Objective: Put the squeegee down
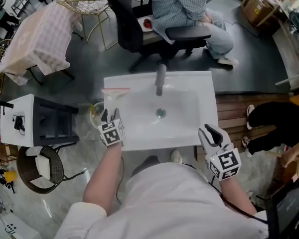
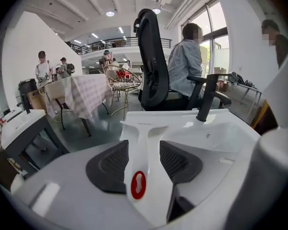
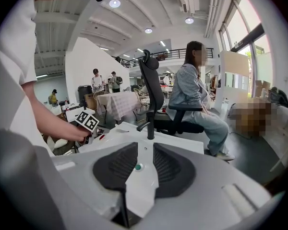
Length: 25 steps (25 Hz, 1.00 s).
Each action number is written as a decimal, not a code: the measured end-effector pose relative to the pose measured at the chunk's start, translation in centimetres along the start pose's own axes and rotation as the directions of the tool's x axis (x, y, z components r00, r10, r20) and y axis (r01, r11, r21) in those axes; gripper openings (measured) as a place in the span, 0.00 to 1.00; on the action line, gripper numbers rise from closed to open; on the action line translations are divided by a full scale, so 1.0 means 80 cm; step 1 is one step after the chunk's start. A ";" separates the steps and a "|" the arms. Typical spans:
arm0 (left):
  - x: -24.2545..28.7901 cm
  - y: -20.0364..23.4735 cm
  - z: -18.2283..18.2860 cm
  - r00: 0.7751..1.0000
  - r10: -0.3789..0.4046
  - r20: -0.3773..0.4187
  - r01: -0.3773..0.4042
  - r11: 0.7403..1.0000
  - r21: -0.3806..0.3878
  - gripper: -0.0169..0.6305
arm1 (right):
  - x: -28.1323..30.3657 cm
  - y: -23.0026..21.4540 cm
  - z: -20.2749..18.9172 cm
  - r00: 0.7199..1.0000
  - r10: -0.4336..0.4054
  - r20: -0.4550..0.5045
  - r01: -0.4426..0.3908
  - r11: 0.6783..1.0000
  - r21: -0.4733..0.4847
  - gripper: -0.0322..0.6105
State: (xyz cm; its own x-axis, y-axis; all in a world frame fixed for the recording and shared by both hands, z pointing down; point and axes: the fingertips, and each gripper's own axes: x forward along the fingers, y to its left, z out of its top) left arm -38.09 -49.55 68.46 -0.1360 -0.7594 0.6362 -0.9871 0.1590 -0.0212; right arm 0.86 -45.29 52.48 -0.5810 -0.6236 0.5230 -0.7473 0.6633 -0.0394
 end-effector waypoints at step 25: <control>-0.322 -0.287 -0.005 0.915 -0.368 0.165 0.359 0.930 0.083 0.04 | -0.076 0.007 -0.031 0.948 0.316 0.036 -0.305 0.936 -0.177 0.05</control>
State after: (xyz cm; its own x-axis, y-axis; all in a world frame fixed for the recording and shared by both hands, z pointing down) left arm -11.88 -33.39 52.91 0.2245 -0.8576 0.4628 -0.9736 -0.1769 0.1446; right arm 4.77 -40.06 51.36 -0.7988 -0.3965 0.4524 -0.4648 0.8843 -0.0457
